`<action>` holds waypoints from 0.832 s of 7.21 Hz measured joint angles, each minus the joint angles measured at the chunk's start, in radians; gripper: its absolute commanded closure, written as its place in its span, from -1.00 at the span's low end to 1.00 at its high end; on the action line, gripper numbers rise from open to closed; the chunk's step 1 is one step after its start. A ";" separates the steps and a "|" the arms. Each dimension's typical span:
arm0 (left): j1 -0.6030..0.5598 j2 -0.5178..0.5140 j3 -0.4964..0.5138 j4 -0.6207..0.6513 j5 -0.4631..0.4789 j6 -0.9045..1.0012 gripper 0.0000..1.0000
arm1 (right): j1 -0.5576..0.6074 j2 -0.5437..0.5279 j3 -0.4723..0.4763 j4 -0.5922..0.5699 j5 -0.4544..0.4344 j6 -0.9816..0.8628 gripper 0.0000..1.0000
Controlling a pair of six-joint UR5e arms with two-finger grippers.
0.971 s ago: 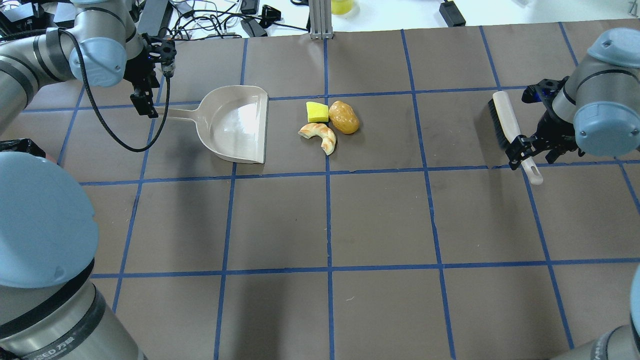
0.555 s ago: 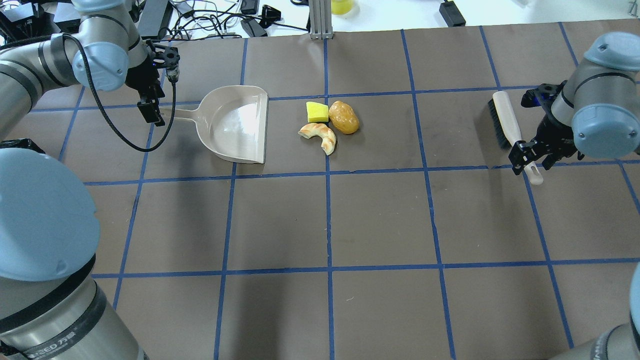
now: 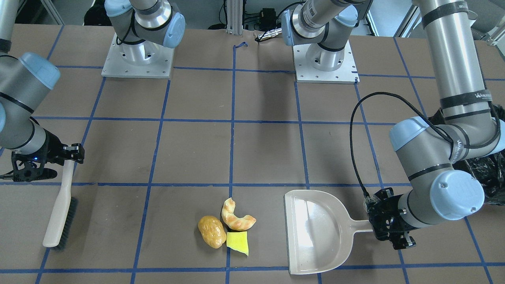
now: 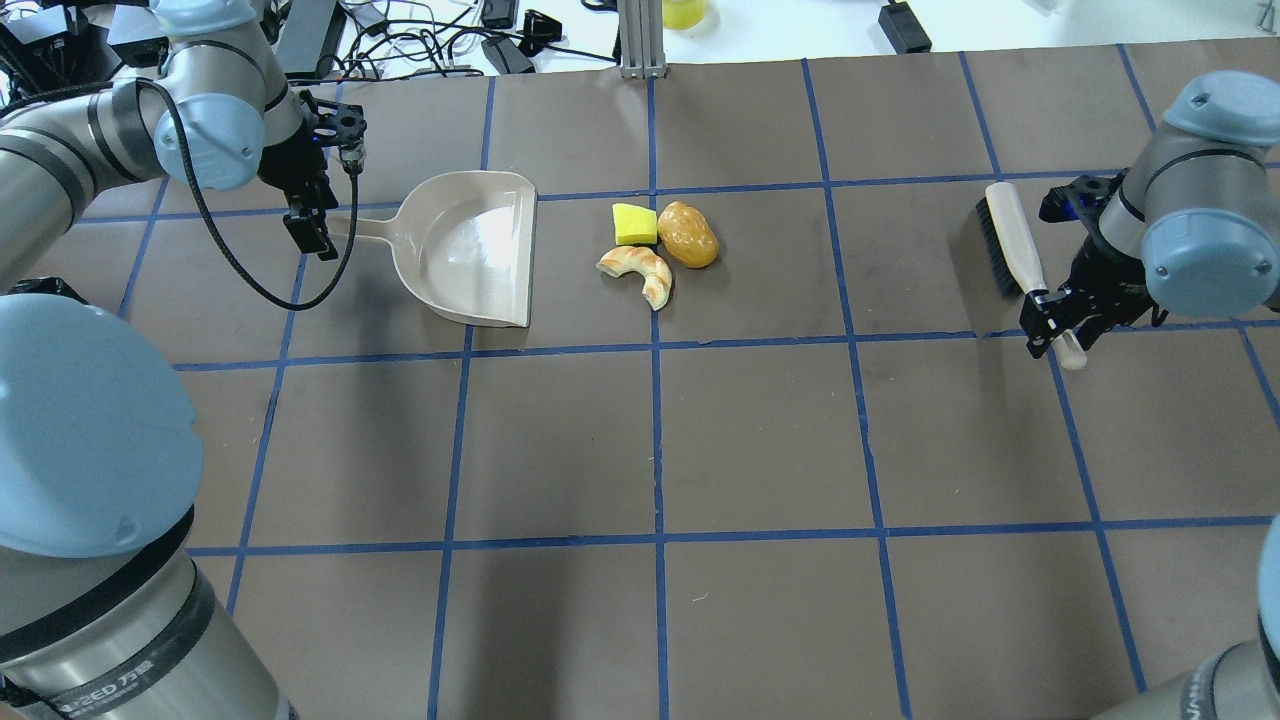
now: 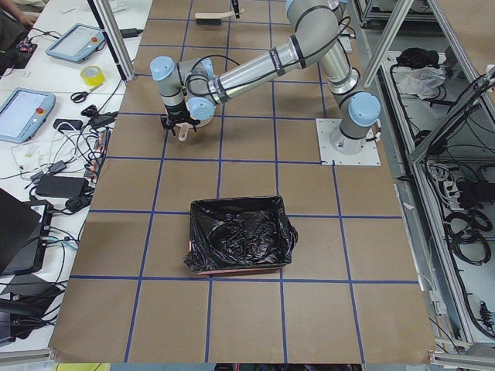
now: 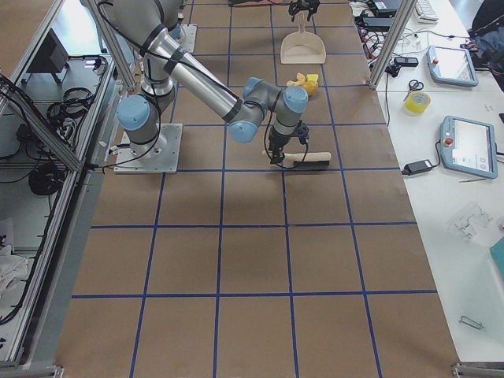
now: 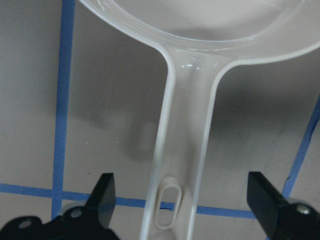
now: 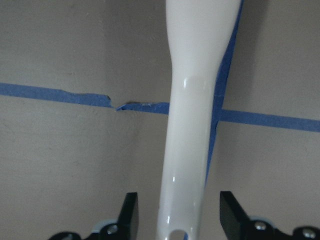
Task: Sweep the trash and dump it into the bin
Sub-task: 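Lift the white scrub brush with the right gripper and hold the dustpan steady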
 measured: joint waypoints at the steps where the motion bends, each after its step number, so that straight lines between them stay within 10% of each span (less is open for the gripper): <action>1: -0.001 -0.001 -0.004 0.004 0.001 0.000 -0.27 | 0.000 0.000 -0.003 0.001 0.000 -0.001 0.94; 6: -0.004 -0.002 -0.004 0.008 0.004 -0.004 0.61 | 0.004 -0.029 -0.015 0.027 -0.001 0.012 1.00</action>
